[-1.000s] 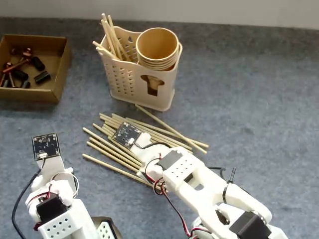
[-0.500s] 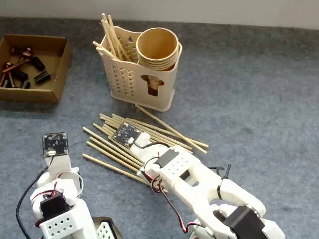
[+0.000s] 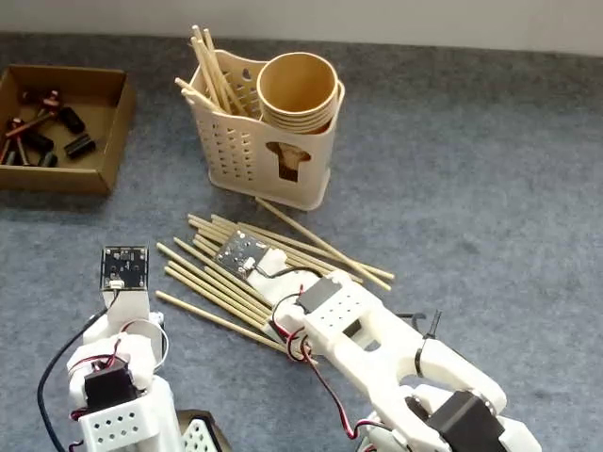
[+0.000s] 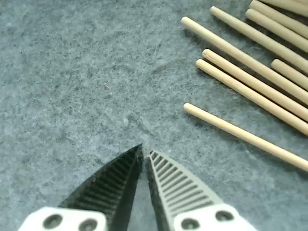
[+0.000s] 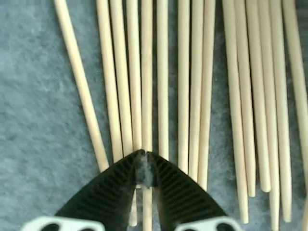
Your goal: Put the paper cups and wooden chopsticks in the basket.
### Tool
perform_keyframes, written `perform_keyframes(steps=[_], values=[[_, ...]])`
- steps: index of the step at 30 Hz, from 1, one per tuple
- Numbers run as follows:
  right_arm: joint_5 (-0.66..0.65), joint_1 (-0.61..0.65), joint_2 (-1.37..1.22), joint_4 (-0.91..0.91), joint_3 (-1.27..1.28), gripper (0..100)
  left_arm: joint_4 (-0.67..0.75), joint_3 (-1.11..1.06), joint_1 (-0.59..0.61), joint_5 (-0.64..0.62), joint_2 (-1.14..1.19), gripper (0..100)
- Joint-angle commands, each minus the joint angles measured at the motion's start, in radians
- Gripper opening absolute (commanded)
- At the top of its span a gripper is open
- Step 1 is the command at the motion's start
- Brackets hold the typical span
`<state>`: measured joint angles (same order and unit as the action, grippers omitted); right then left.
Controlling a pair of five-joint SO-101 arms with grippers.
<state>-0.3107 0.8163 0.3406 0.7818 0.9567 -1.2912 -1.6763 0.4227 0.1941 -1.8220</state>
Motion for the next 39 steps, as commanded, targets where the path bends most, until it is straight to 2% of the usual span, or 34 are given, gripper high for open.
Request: perform_keyframes(steps=[1, 5, 17, 27, 30, 35, 39], values=[[0.006, -0.013, 0.028, 0.007, -0.022, 4.9, 0.021, -0.019, -0.015, 0.003, -0.004, 1], [0.008, -0.013, 0.027, 0.002, -0.022, 12.7, 0.021, -0.013, 0.019, 0.003, -0.005, 1], [0.003, -0.03, 0.024, -0.102, -0.015, 12.6, 0.021, -0.008, 0.064, 0.0, -0.005, 1], [0.002, -0.028, -0.174, -0.101, -0.025, 9.1, 0.021, -0.01, 0.07, 0.0, -0.005, 1], [0.002, -0.025, -0.176, -0.097, -0.054, 8.9, 0.021, -0.01, 0.07, 0.0, -0.005, 1], [0.002, -0.028, -0.177, -0.041, -0.093, 1.1, 0.021, -0.01, 0.07, 0.0, -0.005, 1], [-0.028, -0.03, -0.176, 0.01, -0.099, 0.6, 0.021, -0.01, 0.07, 0.0, -0.005, 1]])
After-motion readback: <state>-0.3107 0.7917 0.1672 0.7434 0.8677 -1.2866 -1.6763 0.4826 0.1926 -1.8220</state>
